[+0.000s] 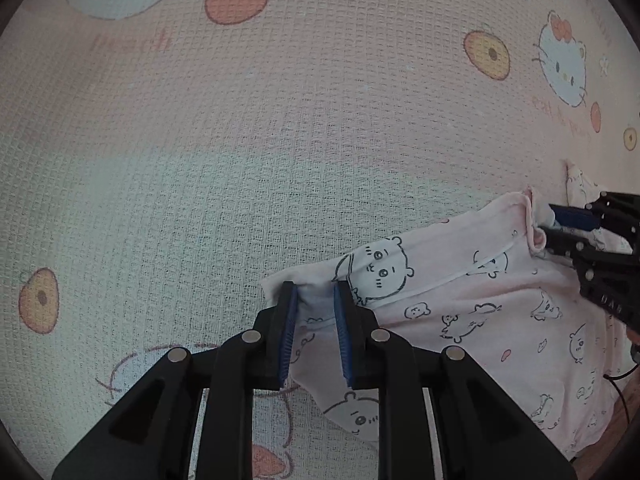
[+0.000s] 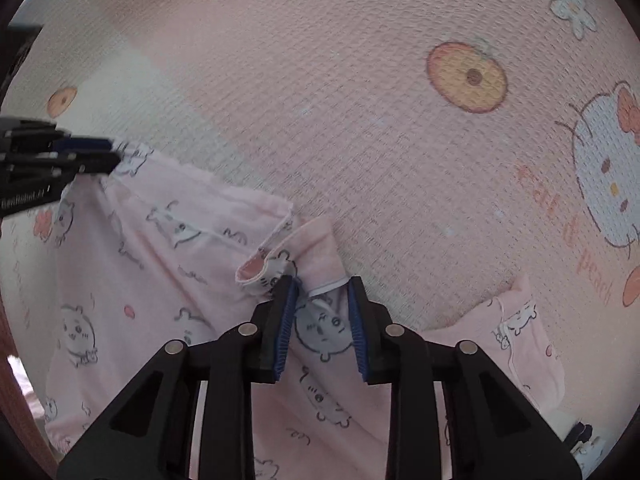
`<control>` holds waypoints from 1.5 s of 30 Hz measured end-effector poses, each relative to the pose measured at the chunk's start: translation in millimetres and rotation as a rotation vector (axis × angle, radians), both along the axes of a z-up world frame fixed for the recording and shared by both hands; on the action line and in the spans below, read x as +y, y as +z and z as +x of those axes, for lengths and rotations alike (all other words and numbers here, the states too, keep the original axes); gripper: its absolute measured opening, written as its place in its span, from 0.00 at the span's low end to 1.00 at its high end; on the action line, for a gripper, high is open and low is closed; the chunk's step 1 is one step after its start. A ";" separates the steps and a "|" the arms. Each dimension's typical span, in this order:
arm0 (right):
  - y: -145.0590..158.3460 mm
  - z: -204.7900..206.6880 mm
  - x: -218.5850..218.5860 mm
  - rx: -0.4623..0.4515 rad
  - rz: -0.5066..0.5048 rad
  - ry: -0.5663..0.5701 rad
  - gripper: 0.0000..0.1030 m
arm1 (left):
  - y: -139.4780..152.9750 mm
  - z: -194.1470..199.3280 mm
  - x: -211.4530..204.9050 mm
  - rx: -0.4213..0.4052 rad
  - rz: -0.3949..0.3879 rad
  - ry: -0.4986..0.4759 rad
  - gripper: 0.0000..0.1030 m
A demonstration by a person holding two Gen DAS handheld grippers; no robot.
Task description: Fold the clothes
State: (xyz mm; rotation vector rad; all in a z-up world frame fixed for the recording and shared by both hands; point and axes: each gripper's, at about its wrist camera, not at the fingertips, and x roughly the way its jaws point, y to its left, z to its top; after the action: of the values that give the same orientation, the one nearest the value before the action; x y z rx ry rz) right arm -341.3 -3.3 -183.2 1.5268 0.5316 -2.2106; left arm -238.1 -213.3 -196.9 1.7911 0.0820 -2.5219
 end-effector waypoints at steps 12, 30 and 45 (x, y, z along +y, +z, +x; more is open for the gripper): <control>27.1 -5.7 2.2 0.005 -0.108 -0.105 0.24 | 22.1 1.8 -48.9 -0.011 0.224 0.113 0.06; 16.0 67.3 -70.8 -0.085 -0.049 0.069 0.29 | -5.6 -17.8 -8.0 -0.089 0.091 0.098 0.07; 5.9 50.7 -97.0 0.186 0.243 -0.125 0.19 | -25.9 -25.4 74.3 -0.080 0.042 0.067 0.08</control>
State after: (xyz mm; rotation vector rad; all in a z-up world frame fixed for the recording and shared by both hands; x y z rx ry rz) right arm -290.6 -100.3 -177.3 1.5144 0.8082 -2.4756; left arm -263.5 -139.0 -222.8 1.8699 0.1897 -2.4178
